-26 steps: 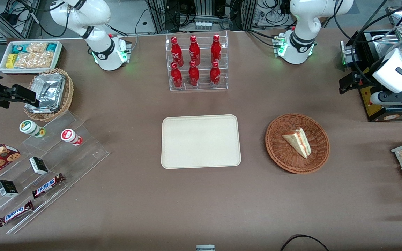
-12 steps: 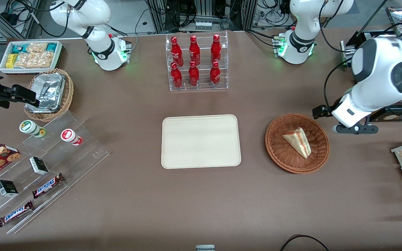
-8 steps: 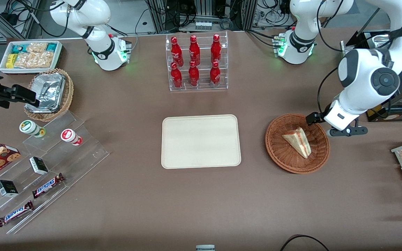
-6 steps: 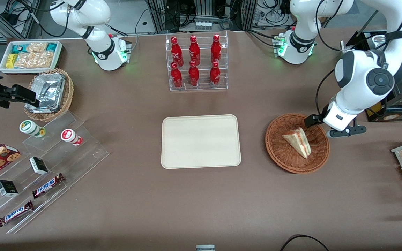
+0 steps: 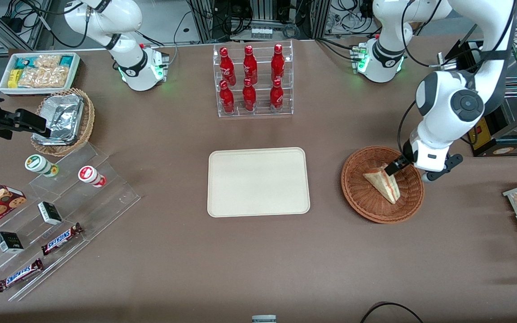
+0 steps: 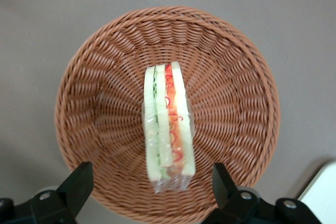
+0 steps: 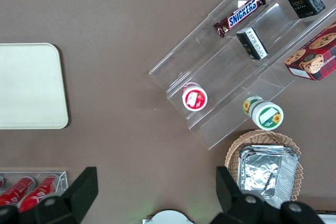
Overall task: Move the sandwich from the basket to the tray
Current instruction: 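Lower the left gripper and close it on the wrapped sandwich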
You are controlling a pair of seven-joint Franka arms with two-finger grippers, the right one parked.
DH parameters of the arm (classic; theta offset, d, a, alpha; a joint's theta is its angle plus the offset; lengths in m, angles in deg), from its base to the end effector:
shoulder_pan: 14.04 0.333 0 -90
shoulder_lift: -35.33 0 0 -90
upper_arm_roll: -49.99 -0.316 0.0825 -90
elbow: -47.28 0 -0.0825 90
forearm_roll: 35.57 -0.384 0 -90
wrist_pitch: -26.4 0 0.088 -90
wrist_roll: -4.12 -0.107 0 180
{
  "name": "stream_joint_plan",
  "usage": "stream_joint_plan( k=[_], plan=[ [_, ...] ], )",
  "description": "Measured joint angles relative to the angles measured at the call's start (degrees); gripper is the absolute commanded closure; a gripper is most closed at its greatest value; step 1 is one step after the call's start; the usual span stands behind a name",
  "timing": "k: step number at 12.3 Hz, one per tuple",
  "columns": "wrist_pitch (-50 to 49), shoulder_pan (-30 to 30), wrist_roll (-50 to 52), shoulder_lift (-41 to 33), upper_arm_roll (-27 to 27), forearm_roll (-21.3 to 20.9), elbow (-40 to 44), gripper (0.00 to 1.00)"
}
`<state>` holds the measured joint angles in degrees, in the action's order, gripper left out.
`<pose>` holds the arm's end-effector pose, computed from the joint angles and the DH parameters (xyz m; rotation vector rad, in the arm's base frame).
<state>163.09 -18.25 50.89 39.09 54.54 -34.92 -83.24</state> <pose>0.5218 -0.0804 0.3308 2.9361 1.0250 0.0486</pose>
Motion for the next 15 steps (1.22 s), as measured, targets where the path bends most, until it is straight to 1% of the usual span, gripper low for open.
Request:
stream_joint_plan(
  k=[2,4,6,10,11,12,13,14,15],
  plan=[
    [2.04,-0.92,8.47,1.89,0.05,0.0,-0.02,0.0],
    [3.4,-1.4,14.49,3.23,0.06,0.0,-0.02,0.0],
    [3.45,-1.45,16.43,4.38,0.06,0.0,-0.03,0.0],
    [4.91,-1.45,16.89,7.03,0.06,0.0,-0.03,0.0],
    [5.6,-1.45,16.92,8.0,0.06,0.0,-0.04,0.05],
    [5.99,-1.45,16.95,8.94,0.06,0.0,-0.03,0.24],
    [6.24,-1.45,16.97,9.73,0.06,0.0,-0.03,0.68],
    [6.36,-1.45,17.02,10.31,0.06,0.0,-0.02,1.0],
    [6.38,-1.45,17.04,10.67,0.06,0.0,-0.01,1.0]
  ],
)
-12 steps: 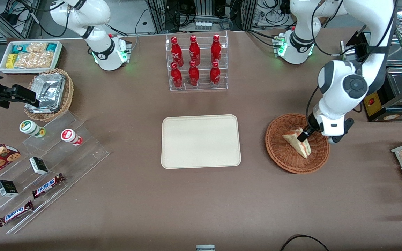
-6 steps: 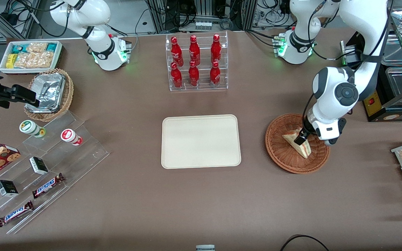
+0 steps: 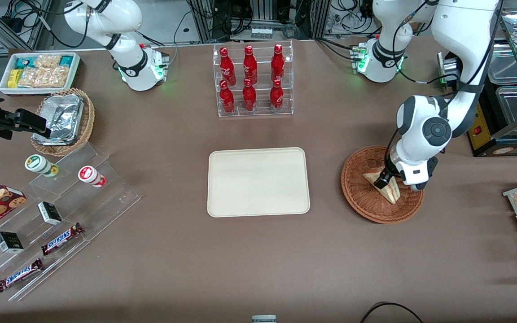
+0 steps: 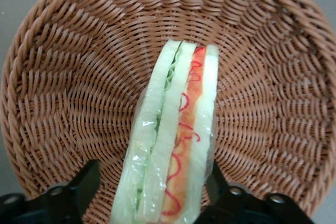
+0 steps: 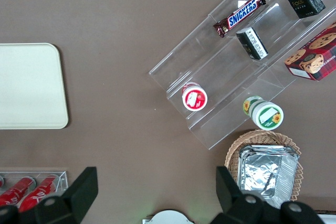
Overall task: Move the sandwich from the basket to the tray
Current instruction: 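Lower the left gripper and close it on the wrapped sandwich, then lift the sandwich and carry it with the left gripper over the tray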
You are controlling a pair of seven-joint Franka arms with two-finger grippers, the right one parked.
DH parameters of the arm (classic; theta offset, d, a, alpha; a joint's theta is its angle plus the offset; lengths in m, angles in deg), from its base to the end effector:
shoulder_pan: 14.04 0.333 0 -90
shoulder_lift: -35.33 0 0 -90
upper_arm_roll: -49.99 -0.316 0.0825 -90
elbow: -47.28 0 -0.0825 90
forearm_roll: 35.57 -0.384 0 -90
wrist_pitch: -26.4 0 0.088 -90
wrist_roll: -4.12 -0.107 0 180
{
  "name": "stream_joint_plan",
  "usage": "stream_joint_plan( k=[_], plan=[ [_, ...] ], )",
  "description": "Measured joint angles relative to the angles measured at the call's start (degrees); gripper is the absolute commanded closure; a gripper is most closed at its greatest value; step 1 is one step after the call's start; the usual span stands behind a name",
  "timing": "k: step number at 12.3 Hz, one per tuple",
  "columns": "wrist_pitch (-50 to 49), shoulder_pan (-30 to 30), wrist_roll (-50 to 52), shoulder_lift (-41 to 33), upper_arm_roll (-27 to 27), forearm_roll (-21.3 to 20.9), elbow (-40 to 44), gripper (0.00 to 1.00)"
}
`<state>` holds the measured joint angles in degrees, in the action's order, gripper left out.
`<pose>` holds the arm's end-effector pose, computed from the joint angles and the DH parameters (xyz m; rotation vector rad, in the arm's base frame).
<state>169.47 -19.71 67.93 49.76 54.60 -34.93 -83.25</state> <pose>0.5226 -0.0952 0.2420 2.7948 1.4294 -0.0656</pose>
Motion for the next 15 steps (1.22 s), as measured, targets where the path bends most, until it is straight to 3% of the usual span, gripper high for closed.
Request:
stream_joint_plan(
  k=[4,8,12,15],
  plan=[
    [-2.16,-0.03,-1.73,-0.91,0.01,-0.03,1.21,1.0],
    [-16.85,-1.18,-7.26,-3.35,0.37,-0.29,10.15,1.0],
    [-20.18,-8.16,-17.23,-1.97,0.99,-0.32,15.54,1.0],
    [-20.83,-15.3,-18.81,3.97,1.18,-0.3,22.4,1.0]
  ],
)
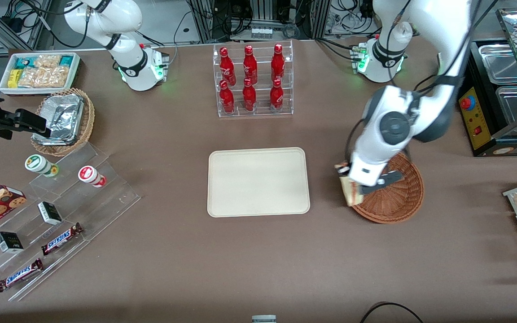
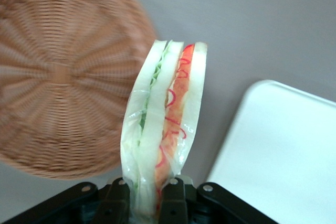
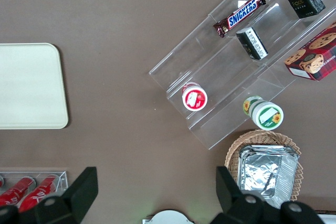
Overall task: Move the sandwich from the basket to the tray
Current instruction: 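Lift the sandwich and carry it with the left gripper over the tray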
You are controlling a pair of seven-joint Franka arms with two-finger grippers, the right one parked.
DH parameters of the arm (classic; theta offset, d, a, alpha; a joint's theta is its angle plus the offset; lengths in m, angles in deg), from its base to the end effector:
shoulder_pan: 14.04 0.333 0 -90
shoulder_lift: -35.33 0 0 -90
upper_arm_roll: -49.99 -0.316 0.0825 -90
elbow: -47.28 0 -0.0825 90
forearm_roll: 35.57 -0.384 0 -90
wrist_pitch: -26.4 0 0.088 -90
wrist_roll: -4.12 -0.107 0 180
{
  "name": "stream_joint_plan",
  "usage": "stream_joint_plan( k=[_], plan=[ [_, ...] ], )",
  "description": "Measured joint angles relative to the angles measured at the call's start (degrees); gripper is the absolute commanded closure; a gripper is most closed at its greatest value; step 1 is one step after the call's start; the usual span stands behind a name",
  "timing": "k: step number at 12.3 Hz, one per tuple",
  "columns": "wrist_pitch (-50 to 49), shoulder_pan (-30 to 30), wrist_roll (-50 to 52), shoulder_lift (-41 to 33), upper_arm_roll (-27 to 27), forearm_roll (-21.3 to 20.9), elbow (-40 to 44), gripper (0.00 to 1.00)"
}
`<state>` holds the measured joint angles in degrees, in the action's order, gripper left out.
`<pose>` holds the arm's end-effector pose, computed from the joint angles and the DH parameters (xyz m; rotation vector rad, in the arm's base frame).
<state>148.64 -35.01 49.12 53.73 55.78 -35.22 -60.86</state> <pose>0.5508 -0.2745 0.3321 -3.0846 -0.5069 0.1271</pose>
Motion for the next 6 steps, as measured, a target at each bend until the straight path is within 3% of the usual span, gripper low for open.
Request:
stream_joint_plan(
  k=[6],
  plan=[
    [-5.81,-12.33,4.22,16.9,0.02,0.02,21.64,1.0]
  ],
)
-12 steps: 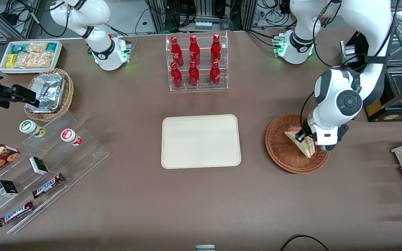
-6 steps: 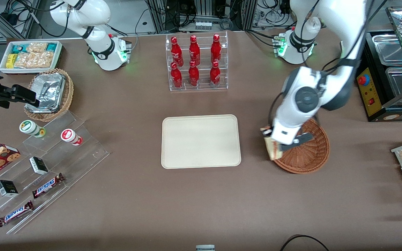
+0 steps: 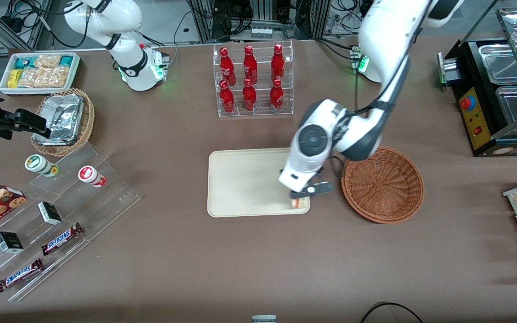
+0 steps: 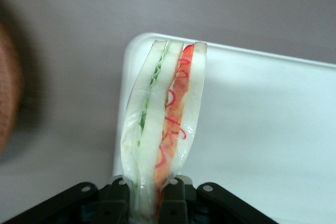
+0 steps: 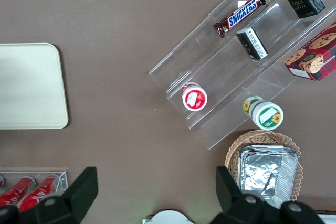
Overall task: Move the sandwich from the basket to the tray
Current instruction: 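Lift the sandwich and carry it with the left gripper over the tray, then lower the sandwich onto the tray and open the left gripper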
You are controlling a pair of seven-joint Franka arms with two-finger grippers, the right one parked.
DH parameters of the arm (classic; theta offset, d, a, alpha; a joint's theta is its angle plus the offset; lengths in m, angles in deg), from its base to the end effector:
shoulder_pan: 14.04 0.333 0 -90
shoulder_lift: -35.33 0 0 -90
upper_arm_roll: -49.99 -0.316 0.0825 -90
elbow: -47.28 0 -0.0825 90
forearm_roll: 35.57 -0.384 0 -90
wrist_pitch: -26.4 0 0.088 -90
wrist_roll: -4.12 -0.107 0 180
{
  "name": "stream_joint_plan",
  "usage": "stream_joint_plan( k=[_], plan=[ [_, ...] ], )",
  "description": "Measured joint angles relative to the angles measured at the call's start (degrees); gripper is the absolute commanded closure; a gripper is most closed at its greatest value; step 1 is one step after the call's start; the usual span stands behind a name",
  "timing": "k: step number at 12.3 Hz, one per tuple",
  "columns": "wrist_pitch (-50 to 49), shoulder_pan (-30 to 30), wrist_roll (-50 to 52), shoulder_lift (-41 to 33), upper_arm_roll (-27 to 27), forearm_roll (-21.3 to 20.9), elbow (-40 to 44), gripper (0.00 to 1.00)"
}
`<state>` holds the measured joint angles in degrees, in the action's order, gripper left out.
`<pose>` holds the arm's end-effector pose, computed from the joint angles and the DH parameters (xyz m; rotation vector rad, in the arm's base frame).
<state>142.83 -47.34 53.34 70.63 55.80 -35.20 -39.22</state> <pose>0.5478 -0.4318 0.2980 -3.1053 -0.3045 0.1724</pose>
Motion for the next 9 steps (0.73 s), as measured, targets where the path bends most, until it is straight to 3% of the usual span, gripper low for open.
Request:
stream_joint_plan(
  k=[4,9],
  plan=[
    [-0.57,-5.51,5.03,6.72,-0.09,-0.01,7.47,1.0],
    [-1.18,-9.51,9.85,10.97,-0.18,-0.04,10.9,1.0]
  ],
)
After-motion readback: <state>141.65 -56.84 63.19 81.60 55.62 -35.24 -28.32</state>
